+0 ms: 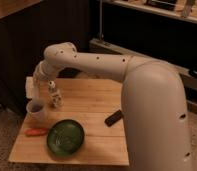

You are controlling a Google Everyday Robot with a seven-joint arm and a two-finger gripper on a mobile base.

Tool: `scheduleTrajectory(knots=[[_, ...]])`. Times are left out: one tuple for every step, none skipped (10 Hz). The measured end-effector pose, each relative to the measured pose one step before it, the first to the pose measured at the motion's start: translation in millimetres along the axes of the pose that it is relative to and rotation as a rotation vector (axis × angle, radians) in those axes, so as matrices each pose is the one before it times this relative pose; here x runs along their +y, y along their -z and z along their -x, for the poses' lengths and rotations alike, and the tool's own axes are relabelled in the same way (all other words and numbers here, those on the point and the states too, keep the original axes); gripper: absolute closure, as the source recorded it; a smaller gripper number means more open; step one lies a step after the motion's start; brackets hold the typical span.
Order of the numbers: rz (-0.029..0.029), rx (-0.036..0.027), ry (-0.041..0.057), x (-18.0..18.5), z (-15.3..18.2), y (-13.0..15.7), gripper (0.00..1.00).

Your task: Place the white sponge in the ceramic cup

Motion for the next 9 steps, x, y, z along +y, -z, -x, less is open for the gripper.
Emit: scheduleTrajectory(knots=[[-0.00419, 0.00252, 0.00144, 0.88, 0.27, -2.21, 0.81], [-0.00689, 0.00401, 0.0044, 0.84, 0.3, -2.01, 0.81], [-0.00814, 0.0018, 0.0077, 2.23, 2.1, -3.38, 0.81], [-0.00608, 0.001, 0.00205, 0.59, 1.32, -2.16, 0.81], [-0.00606, -0.00105, -0.00443, 2.67, 2.25, -3.27, 0.81], [-0.00748, -0.00067, -0.00534, 1.07, 1.13, -2.31, 0.81], [-0.00418, -0.00045, -0.0042, 1.14, 1.21, -2.14, 0.81], [-0.00416, -0.0007, -0.00184, 0.26, 0.83, -1.47, 0.81], [-0.00881, -0.00224, -0.00002, 1.09, 0.82, -1.77, 0.81]])
